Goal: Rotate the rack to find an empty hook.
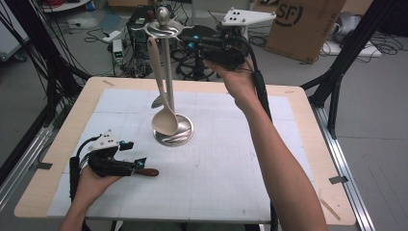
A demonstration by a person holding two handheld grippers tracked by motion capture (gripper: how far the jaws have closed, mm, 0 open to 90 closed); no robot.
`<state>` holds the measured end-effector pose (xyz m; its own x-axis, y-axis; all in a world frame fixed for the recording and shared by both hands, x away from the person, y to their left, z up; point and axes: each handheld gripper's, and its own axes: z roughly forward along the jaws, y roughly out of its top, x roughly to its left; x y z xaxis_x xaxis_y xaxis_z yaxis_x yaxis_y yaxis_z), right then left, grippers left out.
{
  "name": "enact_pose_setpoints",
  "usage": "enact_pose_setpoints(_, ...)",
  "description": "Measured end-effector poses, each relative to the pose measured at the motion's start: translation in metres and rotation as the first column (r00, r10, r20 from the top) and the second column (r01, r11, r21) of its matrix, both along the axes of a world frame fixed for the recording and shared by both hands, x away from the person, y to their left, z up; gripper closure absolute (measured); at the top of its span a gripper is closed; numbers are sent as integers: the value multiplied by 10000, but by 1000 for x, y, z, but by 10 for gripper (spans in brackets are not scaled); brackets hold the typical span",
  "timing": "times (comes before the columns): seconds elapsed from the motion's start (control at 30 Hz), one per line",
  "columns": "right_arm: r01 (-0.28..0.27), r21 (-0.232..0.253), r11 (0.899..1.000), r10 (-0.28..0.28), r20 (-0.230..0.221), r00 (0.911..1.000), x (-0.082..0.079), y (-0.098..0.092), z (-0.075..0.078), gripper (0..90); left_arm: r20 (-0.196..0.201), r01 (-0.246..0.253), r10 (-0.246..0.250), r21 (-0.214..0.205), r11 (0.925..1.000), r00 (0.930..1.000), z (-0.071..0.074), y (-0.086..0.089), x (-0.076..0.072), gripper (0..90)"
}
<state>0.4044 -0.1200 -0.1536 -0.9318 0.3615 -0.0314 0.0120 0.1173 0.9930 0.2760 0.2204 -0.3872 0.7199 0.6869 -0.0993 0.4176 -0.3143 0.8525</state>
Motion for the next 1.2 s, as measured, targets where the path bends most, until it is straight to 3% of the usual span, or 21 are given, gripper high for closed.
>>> enact_pose_setpoints(0.87,-562,-290,9980,567,176,9982,-9,33,2,893,-28,13,-13,-26,10000,10000,0,0,0,240)
enact_pose_setpoints(1.2,-456,-315,9985,451,-190,9988,-13,17,-9,728,-81,77,-77,15,10000,9999,-1,0,2,246)
